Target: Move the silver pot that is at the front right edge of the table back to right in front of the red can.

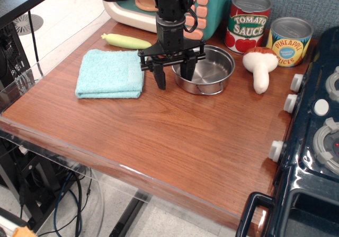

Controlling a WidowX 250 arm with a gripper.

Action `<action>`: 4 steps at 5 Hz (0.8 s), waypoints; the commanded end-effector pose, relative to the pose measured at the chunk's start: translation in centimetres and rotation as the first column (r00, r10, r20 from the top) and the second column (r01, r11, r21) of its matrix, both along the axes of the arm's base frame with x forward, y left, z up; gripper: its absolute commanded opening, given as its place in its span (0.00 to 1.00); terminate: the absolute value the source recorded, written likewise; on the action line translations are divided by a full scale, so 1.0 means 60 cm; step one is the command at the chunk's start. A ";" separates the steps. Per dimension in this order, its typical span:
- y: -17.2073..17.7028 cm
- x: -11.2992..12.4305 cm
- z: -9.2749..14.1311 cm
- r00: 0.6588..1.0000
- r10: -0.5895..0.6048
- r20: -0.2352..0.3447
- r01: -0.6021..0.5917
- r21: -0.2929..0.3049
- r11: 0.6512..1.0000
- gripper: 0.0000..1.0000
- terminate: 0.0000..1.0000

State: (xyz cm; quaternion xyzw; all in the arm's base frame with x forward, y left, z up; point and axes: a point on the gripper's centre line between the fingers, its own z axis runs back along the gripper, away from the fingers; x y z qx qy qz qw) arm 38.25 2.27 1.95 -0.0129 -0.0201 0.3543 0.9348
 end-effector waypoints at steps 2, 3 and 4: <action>0.024 -0.008 0.124 0.987 0.023 0.161 -0.021 -0.016 1.000 1.00 0.00; 0.029 -0.015 0.164 0.975 0.063 0.214 -0.061 -0.017 0.998 1.00 0.00; 0.029 -0.015 0.164 0.975 0.063 0.214 -0.061 -0.017 0.998 1.00 0.00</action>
